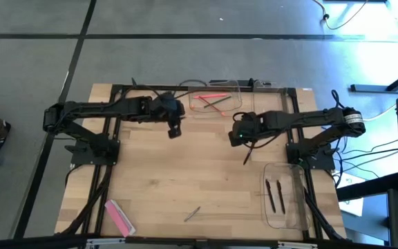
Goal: Sort crayons/erasers/pens/pencils in bins
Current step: Put the right black pen into the bottom right transparent bin
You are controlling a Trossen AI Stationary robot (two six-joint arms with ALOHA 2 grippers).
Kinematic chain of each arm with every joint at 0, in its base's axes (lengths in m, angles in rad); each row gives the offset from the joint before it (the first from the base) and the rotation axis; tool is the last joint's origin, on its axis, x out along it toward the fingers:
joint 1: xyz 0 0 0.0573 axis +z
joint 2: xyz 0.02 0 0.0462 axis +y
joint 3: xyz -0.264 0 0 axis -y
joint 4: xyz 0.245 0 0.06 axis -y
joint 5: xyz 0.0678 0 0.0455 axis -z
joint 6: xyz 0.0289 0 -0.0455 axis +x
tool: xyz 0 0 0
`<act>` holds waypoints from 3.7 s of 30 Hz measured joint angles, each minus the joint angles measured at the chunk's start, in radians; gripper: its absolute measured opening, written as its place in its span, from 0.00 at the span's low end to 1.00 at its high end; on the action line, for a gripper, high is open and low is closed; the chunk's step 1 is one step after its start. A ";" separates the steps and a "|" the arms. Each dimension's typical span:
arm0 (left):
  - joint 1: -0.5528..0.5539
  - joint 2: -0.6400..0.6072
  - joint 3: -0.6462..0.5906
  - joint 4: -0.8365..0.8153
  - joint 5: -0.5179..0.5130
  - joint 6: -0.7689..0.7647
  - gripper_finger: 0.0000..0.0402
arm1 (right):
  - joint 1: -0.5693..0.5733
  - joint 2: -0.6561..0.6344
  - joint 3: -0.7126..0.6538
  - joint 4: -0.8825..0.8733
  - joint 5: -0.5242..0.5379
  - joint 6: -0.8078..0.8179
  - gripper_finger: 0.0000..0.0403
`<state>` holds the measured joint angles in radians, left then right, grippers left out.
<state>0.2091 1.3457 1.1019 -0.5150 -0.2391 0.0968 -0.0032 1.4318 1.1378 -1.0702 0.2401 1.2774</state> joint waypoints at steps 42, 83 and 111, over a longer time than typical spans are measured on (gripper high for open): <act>-0.047 0.000 0.000 -0.019 0.260 0.248 0.23 | -0.039 0.277 0.000 -0.127 -0.162 0.409 0.28; -0.047 0.000 0.000 -0.015 0.260 0.220 0.23 | -0.157 0.270 -0.260 0.168 -0.236 0.150 0.28; -0.047 0.000 0.000 -0.015 0.260 0.205 0.23 | -0.033 0.272 -0.237 0.286 -0.260 -0.004 0.15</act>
<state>0.1622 1.3460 1.1019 -0.5301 0.0204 0.3015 -0.0358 1.7035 0.9009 -0.7840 -0.0198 1.2736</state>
